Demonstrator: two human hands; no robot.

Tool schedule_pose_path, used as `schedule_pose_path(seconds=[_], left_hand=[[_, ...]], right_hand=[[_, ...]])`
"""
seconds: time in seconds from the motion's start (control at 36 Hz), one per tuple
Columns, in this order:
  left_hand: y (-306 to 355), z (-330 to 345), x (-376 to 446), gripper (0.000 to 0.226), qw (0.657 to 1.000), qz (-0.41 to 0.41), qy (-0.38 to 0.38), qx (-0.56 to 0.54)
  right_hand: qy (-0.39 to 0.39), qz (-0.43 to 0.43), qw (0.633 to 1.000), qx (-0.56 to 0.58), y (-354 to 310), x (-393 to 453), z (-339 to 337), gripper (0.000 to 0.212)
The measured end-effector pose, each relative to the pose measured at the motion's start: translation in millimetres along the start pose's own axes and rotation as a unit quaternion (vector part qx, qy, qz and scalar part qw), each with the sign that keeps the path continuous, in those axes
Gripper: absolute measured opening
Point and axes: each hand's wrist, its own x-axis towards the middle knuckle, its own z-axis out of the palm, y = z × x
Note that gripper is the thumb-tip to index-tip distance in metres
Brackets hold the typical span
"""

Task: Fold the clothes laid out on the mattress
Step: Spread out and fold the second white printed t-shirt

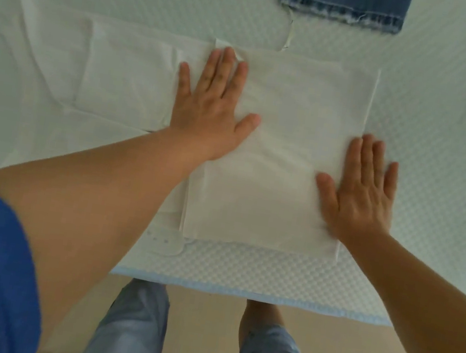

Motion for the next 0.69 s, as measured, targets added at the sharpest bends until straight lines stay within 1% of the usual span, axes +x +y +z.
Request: schedule_pose_path(seconds=[0.08, 0.11, 0.17, 0.22, 0.25, 0.31, 0.33, 0.36, 0.39, 0.44, 0.5, 0.53, 0.56, 0.61, 0.67, 0.69], left_hand=[[1, -11, -1, 0.082, 0.999, 0.004, -0.029, -0.015], [1, -16, -4, 0.082, 0.999, 0.008, -0.027, -0.021], [1, -26, -20, 0.08, 0.999, 0.028, 0.005, -0.036], [4, -29, -49, 0.077, 0.995, 0.065, 0.039, -0.062], [5, -27, -66, 0.075, 0.993, 0.08, 0.04, -0.079], [5, -19, -97, 0.071, 0.992, 0.095, -0.004, -0.086], [3, -12, -108, 0.071, 0.992, 0.095, -0.038, -0.069], [0, -6, -114, 0.071, 0.992, 0.093, -0.065, -0.052], [-2, -2, -117, 0.071, 0.992, 0.092, -0.075, -0.047], [-5, 0, -111, 0.068, 0.991, 0.085, -0.067, -0.077], [-5, -7, -99, 0.058, 0.988, 0.077, -0.039, -0.129], [-6, -13, -91, 0.051, 0.986, 0.072, -0.03, -0.148], [-7, -20, -85, 0.046, 0.983, 0.064, -0.028, -0.167], [-13, -34, -75, 0.041, 0.971, 0.025, -0.046, -0.234], [-20, -47, -73, 0.039, 0.939, -0.036, -0.064, -0.335], [-26, -53, -74, 0.036, 0.921, -0.065, -0.058, -0.38]], right_hand=[[-0.008, 0.021, 0.999, 0.033, -1, -13, -3, 0.083], [-0.01, 0.037, 0.998, 0.059, -3, -18, -6, 0.083], [0.008, 0.096, 0.986, 0.137, -9, -25, -13, 0.077], [0.029, 0.179, 0.957, 0.226, -14, -26, -19, 0.06], [0.019, 0.221, 0.937, 0.27, -17, -26, -21, 0.05], [-0.023, 0.291, 0.889, 0.351, -18, -22, -22, 0.036], [-0.036, 0.312, 0.87, 0.38, -17, -19, -23, 0.035], [-0.044, 0.322, 0.858, 0.398, -18, -17, -25, 0.035], [-0.049, 0.326, 0.852, 0.408, -19, -14, -26, 0.032], [-0.058, 0.329, 0.838, 0.432, -22, -12, -32, 0.016], [-0.068, 0.325, 0.812, 0.48, -28, -12, -41, 0.011], [-0.069, 0.314, 0.805, 0.498, -31, -12, -46, 0.009], [-0.068, 0.295, 0.81, 0.502, -36, -13, -52, 0.008], [-0.061, 0.247, 0.836, 0.486, -47, -16, -66, 0.007], [-0.05, 0.204, 0.855, 0.475, -66, -22, -82, 0.013], [-0.046, 0.186, 0.86, 0.472, -78, -25, -90, 0.017]])
